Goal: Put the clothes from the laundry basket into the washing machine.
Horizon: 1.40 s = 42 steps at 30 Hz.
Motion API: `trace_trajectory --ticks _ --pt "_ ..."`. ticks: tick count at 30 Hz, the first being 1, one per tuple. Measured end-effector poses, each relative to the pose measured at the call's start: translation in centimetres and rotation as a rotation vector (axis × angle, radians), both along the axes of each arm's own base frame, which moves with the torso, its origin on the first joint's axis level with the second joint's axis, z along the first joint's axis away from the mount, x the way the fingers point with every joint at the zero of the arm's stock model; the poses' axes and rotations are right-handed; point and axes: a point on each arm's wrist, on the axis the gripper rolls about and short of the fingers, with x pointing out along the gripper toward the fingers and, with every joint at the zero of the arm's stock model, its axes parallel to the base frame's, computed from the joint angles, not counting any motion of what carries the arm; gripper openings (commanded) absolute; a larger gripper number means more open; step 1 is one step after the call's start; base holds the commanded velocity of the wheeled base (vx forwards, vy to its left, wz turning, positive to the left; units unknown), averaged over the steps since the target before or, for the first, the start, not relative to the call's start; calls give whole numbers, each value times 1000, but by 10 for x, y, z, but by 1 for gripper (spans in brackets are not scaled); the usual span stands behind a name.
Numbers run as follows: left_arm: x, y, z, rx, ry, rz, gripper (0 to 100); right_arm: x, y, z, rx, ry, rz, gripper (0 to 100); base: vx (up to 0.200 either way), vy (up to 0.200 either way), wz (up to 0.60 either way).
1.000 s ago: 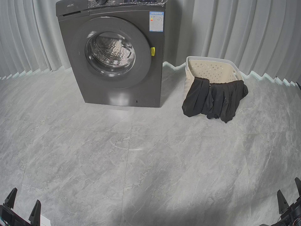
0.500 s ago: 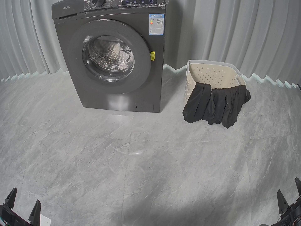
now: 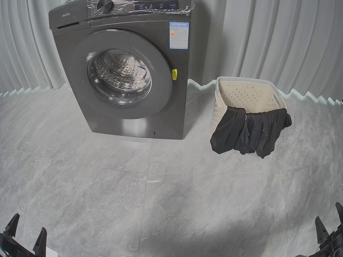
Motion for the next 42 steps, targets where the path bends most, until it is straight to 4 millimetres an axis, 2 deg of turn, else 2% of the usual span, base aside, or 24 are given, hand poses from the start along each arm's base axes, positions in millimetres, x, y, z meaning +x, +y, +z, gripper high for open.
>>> trace_trajectory --ticks 2,19,31,42 --pt "0 0 0 0 0 -1 100 0 0 0 0 -2 -1 100 0 0 -600" --pt "0 0 0 -3 0 0 100 0 0 1 0 -5 -1 100 0 0 0" --pt "0 0 0 -9 1 2 100 0 0 1 0 -5 -3 100 200 0 0" --pt "0 0 0 -9 1 2 100 0 0 1 0 -5 -2 100 0 -36 0"
